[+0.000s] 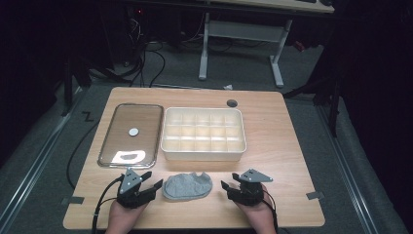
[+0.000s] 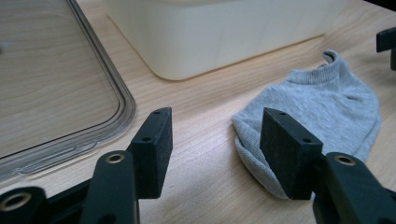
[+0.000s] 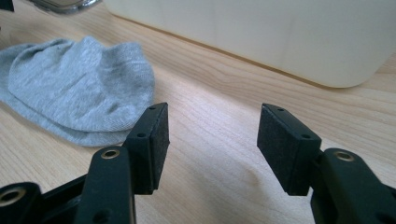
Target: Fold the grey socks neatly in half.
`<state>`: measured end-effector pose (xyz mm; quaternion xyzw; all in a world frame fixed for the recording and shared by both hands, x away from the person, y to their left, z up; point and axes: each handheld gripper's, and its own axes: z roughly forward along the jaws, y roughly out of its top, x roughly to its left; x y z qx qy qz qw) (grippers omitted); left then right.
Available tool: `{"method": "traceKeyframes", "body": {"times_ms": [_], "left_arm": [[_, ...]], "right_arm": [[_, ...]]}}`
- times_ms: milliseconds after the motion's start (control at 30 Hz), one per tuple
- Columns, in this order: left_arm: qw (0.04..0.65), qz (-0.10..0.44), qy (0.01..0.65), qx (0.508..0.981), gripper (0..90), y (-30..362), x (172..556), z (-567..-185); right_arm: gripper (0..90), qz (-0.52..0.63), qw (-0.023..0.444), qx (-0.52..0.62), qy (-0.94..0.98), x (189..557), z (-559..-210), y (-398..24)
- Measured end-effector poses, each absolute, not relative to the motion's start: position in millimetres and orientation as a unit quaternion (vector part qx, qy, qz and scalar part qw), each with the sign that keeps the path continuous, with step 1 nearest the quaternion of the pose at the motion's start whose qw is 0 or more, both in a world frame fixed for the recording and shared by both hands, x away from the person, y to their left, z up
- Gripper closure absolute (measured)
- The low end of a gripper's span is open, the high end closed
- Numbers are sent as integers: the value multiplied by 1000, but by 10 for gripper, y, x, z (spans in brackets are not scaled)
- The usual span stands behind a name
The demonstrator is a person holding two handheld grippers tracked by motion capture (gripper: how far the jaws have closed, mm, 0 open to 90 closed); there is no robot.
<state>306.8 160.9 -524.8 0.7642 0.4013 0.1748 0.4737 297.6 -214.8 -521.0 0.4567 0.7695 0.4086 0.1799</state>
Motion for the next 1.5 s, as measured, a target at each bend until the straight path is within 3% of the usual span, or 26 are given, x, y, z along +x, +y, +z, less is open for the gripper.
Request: {"method": "traceKeyframes", "body": {"times_ms": [167,800,1067,1333,1500], "left_arm": [[471,163,406,766,416,1599,3110,-5257],[451,168,388,786,397,1534,3064,-5258],[453,171,379,788,374,1496,3036,-5245],[465,165,375,785,371,1451,2984,-5214],[468,157,354,794,432,1367,2934,-5213]], "right_arm": [[447,404,160,466,771,2992,-5251,-2185],[427,410,165,453,774,2961,-5242,-2097],[365,418,159,440,779,2926,-5225,-2005],[429,426,155,420,786,2886,-5224,-1915],[487,431,147,421,785,2885,-5212,-1866]]}}
